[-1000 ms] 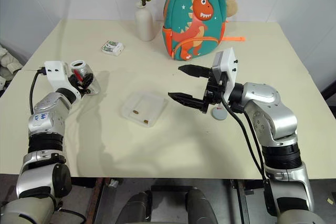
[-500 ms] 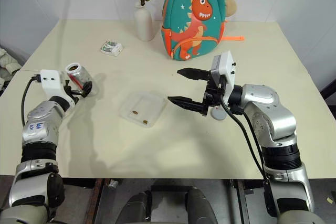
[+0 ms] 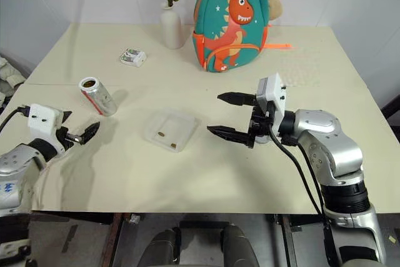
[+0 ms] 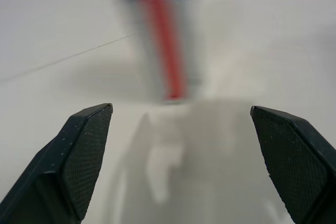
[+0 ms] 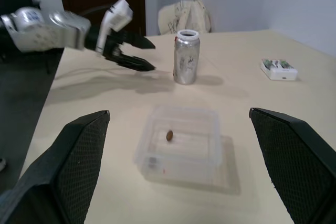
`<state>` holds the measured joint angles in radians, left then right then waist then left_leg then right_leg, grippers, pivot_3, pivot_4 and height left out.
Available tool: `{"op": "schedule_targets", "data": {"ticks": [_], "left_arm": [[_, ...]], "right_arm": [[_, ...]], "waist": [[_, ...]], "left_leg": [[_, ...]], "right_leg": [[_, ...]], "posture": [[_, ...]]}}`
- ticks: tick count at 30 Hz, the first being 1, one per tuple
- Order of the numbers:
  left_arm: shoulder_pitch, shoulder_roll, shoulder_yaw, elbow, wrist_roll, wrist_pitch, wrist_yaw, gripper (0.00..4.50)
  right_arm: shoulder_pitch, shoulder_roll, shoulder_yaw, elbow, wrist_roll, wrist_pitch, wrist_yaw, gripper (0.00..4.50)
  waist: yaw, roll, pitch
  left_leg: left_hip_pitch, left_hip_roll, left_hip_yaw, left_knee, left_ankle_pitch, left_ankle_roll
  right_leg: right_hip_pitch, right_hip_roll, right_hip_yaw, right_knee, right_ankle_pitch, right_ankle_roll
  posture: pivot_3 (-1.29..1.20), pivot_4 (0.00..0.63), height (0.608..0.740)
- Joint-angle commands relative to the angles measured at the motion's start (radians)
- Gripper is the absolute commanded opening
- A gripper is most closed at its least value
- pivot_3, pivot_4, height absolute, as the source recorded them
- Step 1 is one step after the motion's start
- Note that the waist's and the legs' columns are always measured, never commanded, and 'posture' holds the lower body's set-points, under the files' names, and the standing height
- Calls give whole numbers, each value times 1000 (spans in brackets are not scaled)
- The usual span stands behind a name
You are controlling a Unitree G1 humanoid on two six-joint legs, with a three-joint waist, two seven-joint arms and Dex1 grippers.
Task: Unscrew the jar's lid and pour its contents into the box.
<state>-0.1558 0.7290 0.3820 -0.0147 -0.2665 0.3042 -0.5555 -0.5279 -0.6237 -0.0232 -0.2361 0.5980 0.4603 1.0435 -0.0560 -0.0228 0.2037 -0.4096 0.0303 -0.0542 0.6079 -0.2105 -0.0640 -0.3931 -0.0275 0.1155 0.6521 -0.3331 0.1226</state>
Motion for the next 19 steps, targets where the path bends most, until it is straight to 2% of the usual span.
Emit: {"op": "schedule_targets", "data": {"ticks": [1, 5, 7, 12, 15, 19], "left_arm": [[-3, 44, 23, -151, -98, -112, -167, 4483], [-33, 92, -26, -193, -170, -114, -326, 4483], [-65, 99, -46, -179, -186, -141, -383, 4483], [-127, 97, -86, -126, -197, -155, -457, 4483], [-66, 97, -86, -150, -178, -184, -481, 4483], [-6, 108, -57, -209, -221, -133, -482, 4483]], "right_arm": [[18, -34, -40, -52, -24, -86, 32, 4500], [73, -93, -10, -60, -84, -188, 119, 4500], [79, -104, -15, -51, -73, -184, 131, 4500], [63, -118, -55, -52, -37, -139, 115, 4500], [95, -142, -71, -78, -21, -120, 125, 4500], [102, -170, -87, -58, -9, -103, 133, 4500]], "waist": [[4, 0, 0], [7, 0, 0], [6, 0, 0], [-4, 0, 0], [-5, 0, 0], [-1, -1, 1]], "left_leg": [[0, 0, 0, -1, 0, 0], [0, 0, 2, -6, 0, 0], [1, 0, 3, -9, 0, 0], [2, 1, 4, -11, 0, 0], [3, 2, 5, -12, 0, 0], [2, 2, 5, -12, 0, 0]], "right_leg": [[0, 0, 0, -1, 0, 0], [1, -1, 0, -6, -3, -6], [1, -1, 1, -8, -1, -1], [-1, 1, 1, -8, 0, -1], [-1, 1, 2, -8, -1, -1], [-1, 1, 2, -8, -1, -1]], "posture": [[0, 150, 740], [0, 150, 740], [0, 150, 740], [0, 150, 740], [0, 150, 740], [0, 150, 740]]}}
